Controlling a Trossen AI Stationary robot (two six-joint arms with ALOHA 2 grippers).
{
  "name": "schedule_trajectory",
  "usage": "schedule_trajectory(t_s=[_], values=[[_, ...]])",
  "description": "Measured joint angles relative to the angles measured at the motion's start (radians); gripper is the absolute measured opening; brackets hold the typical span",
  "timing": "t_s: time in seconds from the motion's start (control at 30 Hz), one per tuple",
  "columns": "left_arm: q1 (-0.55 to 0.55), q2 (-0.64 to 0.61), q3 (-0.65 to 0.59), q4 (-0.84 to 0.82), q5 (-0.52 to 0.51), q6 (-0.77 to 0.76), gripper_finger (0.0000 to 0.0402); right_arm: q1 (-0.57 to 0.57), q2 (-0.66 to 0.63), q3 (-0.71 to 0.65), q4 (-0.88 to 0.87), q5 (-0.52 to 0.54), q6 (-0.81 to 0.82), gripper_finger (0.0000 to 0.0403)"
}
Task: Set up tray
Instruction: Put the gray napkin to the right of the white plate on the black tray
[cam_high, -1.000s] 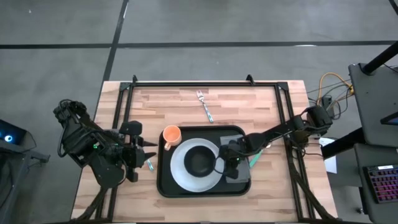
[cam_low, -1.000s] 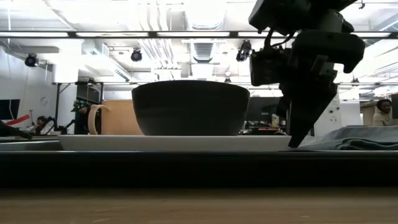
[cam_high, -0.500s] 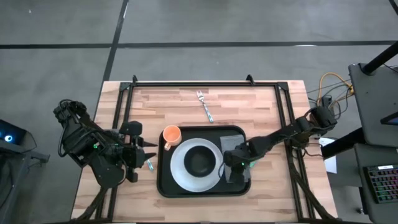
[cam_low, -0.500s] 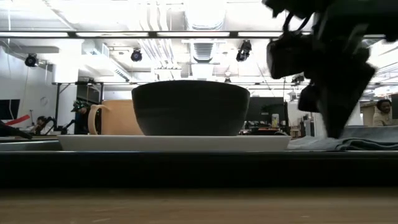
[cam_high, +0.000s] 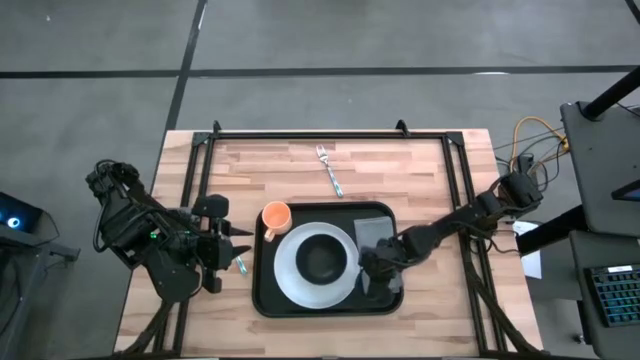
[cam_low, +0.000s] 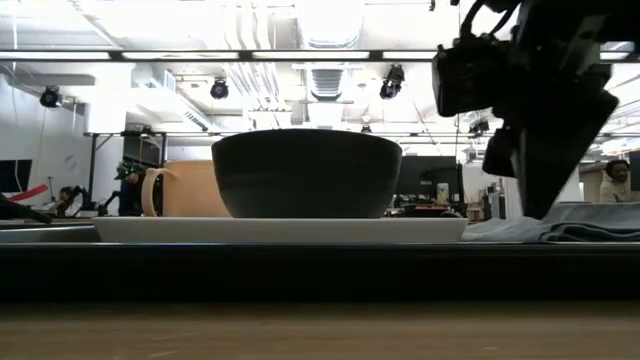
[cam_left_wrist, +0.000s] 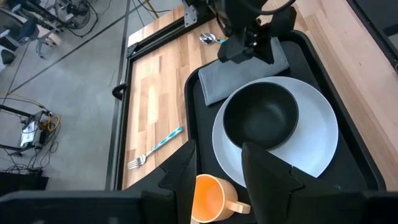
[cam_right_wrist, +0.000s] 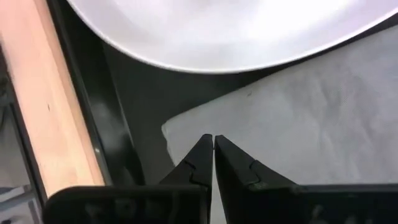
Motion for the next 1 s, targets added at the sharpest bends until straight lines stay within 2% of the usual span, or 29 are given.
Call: schedule_trajectory(t_s=[0.5,0.8,1.0], values=[[0.000,0.000,0.000,0.000,0.000,0.000,0.0110,0.000,0.004,-0.012,0.044,0.004,0.001,0.0008],[0.000,0.000,-0.001,0.000,0.000,0.000,0.0110,-0.002,0.093,-0.009,0.097,-0.027,-0.015,0.0008],[0.000,0.000,0.000,0.000,0.000,0.000,0.0110,-0.012,0.100,0.016,0.099,-0.026,-0.053,0.0008]])
